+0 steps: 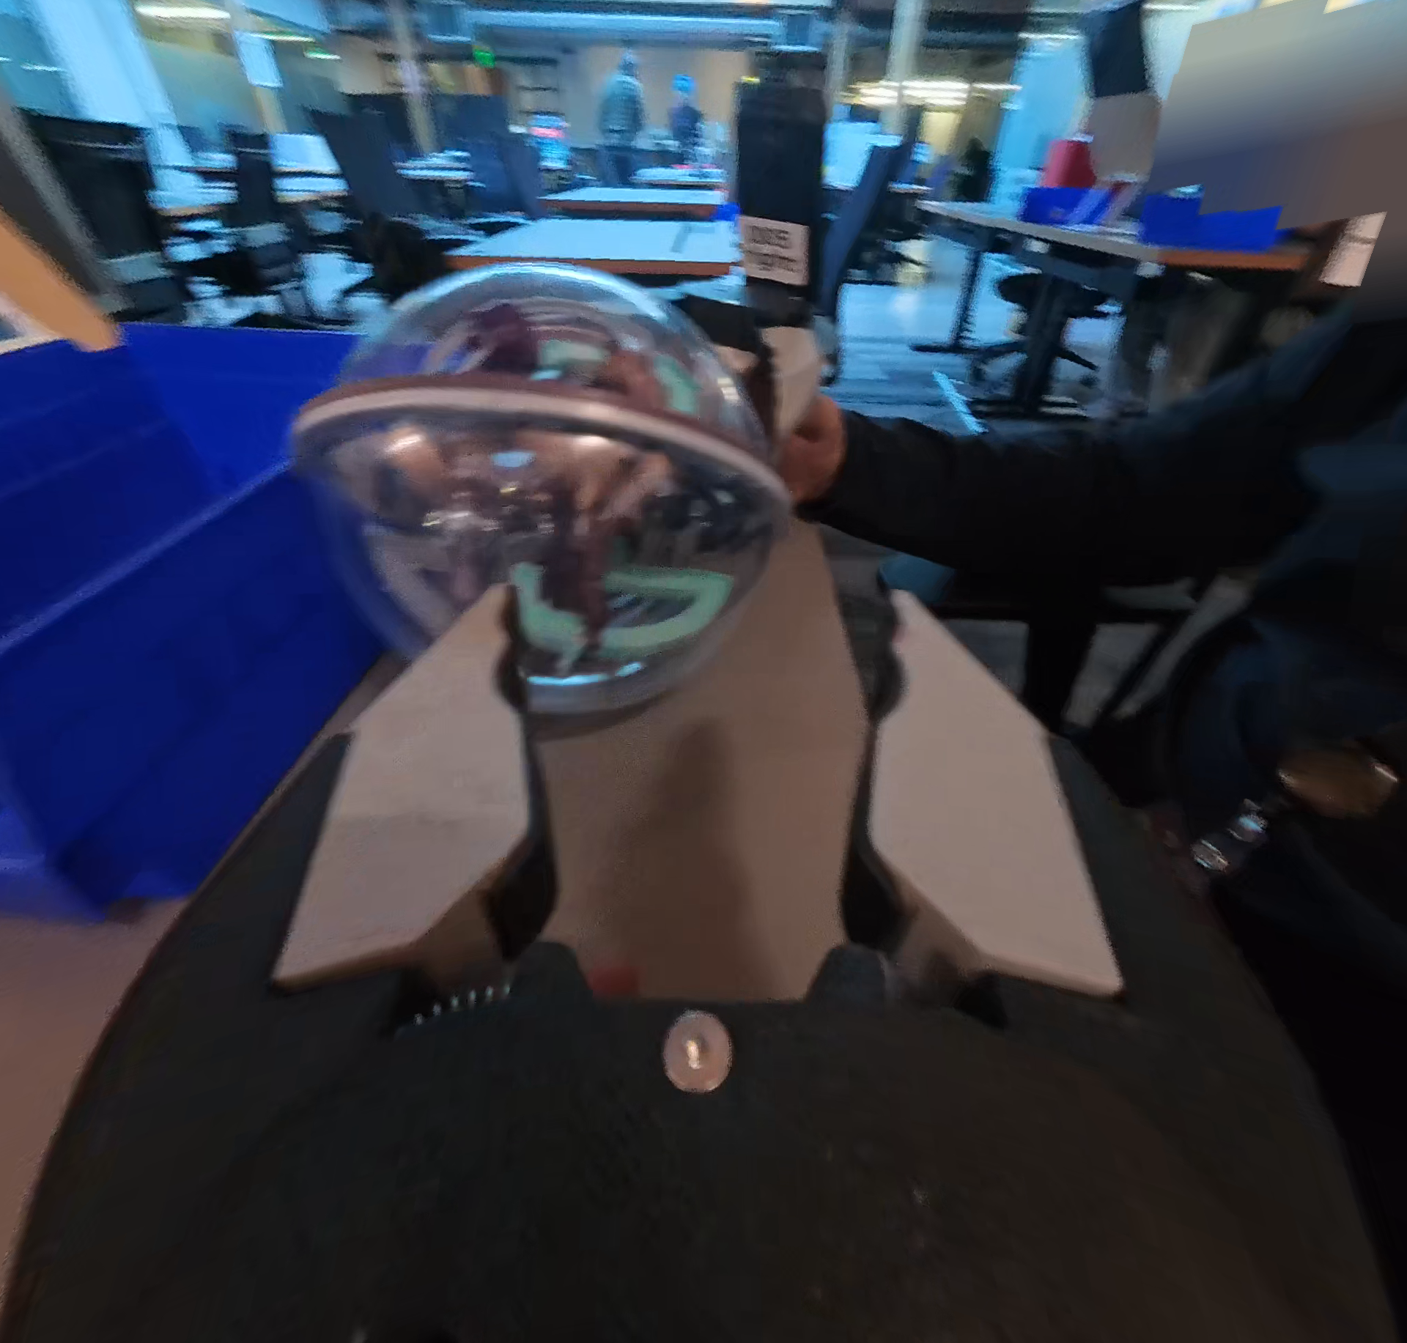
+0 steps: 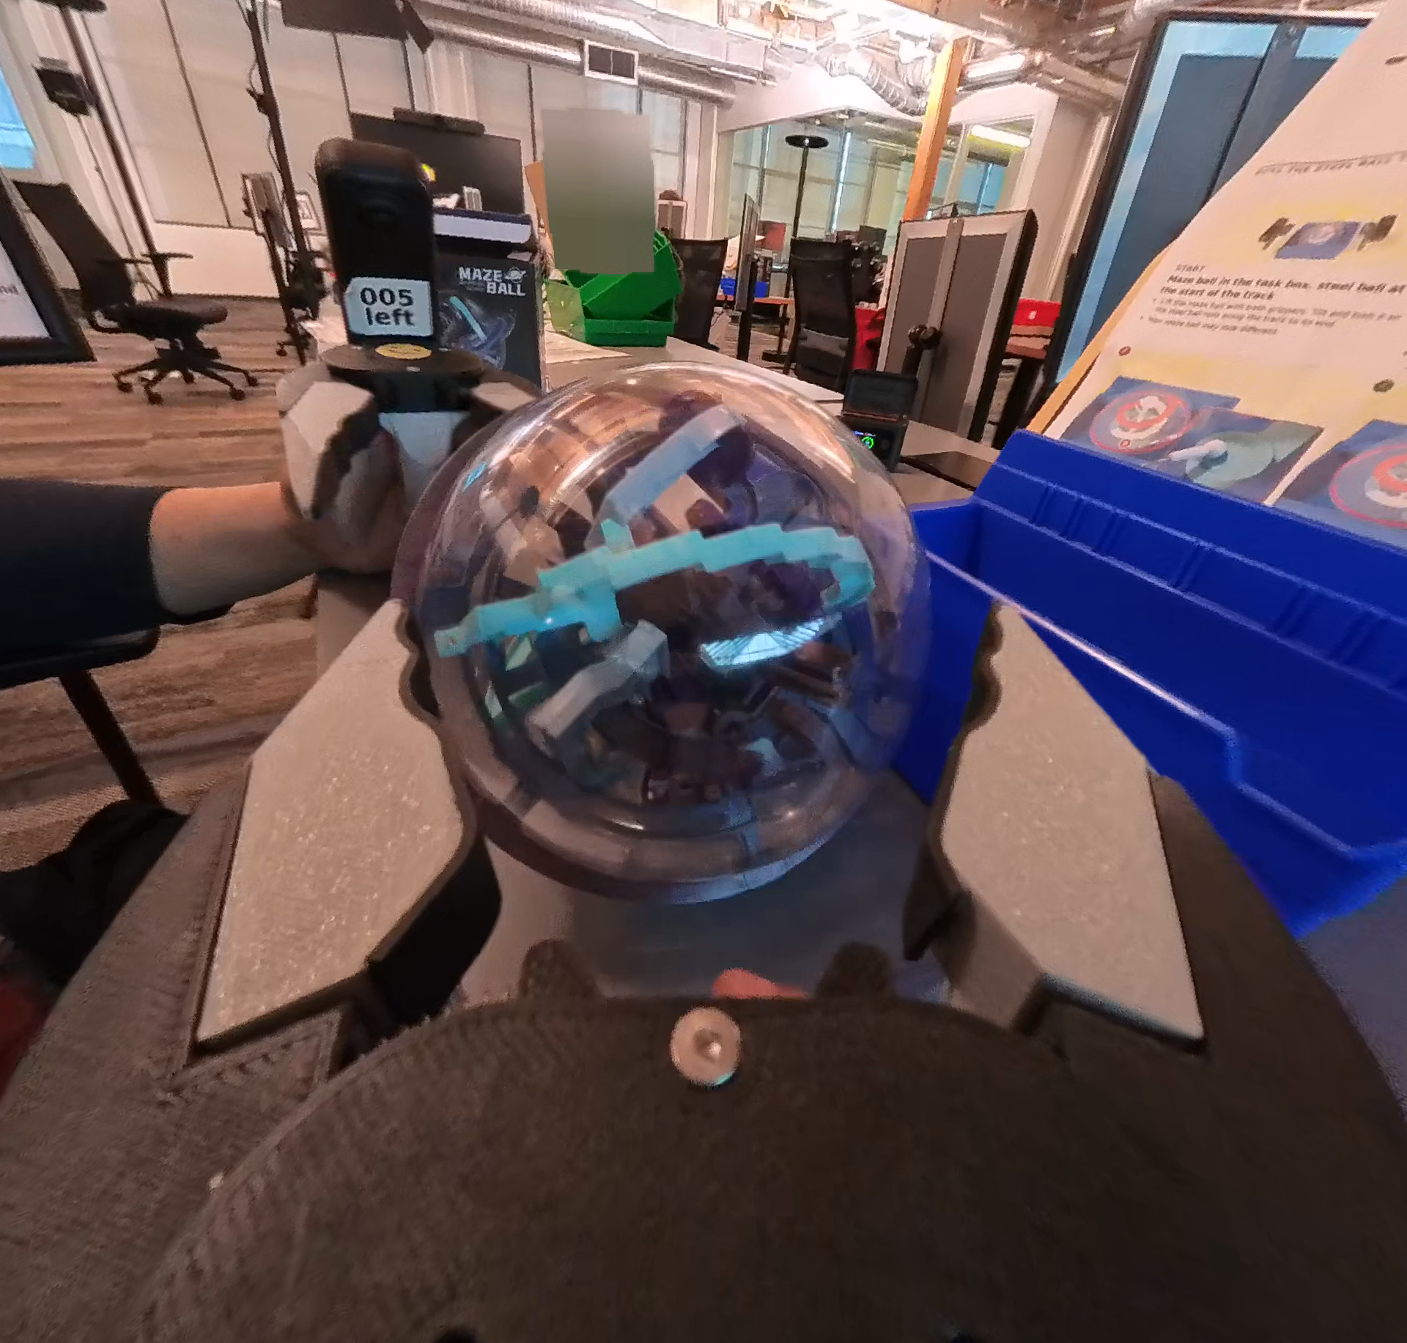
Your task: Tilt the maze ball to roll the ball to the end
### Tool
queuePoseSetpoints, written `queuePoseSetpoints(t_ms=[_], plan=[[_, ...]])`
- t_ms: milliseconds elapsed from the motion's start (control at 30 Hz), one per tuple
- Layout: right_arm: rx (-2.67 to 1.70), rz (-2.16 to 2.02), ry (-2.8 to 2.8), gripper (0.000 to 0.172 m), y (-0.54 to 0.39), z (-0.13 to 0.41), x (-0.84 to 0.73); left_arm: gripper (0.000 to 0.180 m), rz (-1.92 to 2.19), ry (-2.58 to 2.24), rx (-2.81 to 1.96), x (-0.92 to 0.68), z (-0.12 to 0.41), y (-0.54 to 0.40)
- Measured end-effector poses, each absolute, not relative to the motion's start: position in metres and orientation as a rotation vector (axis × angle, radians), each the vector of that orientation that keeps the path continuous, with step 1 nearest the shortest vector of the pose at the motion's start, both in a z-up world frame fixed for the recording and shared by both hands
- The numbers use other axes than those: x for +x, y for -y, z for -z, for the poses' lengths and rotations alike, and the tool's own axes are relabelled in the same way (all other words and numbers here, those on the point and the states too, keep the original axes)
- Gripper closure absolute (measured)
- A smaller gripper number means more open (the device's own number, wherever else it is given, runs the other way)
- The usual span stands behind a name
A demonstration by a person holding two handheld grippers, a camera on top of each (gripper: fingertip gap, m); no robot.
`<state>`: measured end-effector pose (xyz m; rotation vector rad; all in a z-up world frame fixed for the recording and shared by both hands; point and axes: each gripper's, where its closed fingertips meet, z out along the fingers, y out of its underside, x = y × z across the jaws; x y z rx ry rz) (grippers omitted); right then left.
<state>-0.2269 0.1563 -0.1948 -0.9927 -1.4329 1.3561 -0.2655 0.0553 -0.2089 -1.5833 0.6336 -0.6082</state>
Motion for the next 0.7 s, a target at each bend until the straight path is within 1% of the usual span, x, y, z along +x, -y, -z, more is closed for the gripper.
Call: queuePoseSetpoints(t_ms=[33, 67, 100, 200, 300, 400, 700], plan=[[-1.004, -1.369, 1.431, 0.033, -0.157, 0.195, -0.227, 0.068, 0.565, -0.583, -1.598, -0.272, 0.209, -0.062], [-1.007, -1.375, 1.431, 0.032, -0.157, 0.195, -0.227, 0.058, 0.537, -0.562, -1.604, -0.276, 0.209, -0.065], [-1.005, -1.376, 1.433, 0.032, -0.156, 0.195, -0.227, 0.055, 0.529, -0.568, -1.596, -0.275, 0.209, -0.065], [-1.007, -1.381, 1.46, 0.032, -0.153, 0.199, -0.23, 0.062, 0.544, -0.618, -1.619, -0.267, 0.216, -0.064], [-1.015, -1.387, 1.485, 0.029, -0.15, 0.203, -0.231, 0.065, 0.528, -0.635, -1.66, -0.265, 0.222, -0.066], [-1.007, -1.385, 1.487, 0.03, -0.149, 0.203, -0.23, 0.077, 0.543, -0.656, -1.667, -0.262, 0.224, -0.065], [-1.002, -1.425, 1.52, 0.032, -0.145, 0.204, -0.231, 0.076, 0.505, -0.628, -1.697, -0.265, 0.227, -0.069]])
